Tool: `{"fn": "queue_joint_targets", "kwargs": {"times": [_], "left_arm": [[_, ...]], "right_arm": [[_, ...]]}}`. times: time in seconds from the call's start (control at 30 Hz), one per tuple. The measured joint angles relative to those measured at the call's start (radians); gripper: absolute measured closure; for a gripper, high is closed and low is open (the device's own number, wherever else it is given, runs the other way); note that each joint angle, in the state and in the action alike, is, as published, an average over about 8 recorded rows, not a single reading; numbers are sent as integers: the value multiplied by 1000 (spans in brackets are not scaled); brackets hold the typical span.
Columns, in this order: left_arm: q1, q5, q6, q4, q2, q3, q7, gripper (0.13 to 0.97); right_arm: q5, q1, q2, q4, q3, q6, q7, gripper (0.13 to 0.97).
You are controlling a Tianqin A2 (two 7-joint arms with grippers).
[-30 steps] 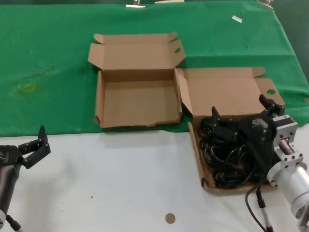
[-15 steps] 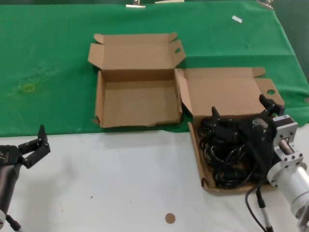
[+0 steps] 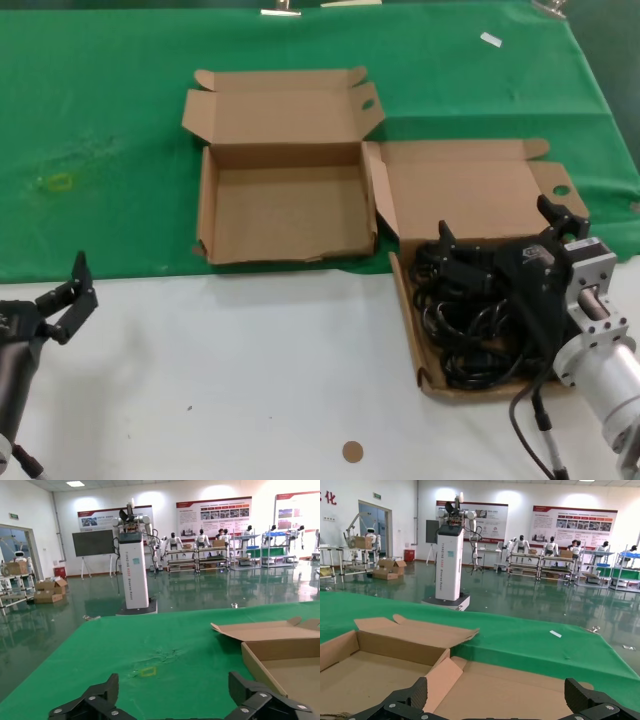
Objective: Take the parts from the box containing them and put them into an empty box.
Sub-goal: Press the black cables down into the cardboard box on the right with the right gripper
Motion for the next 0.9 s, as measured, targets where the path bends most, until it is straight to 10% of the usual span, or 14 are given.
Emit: {"fn": "queue_joint_targets", "kwargs": {"times": [0.9], "left_arm": [[0, 0, 0, 0, 0, 0, 0, 769]], "right_arm": [[358, 72, 475, 113, -374, 190, -133, 129]]}}
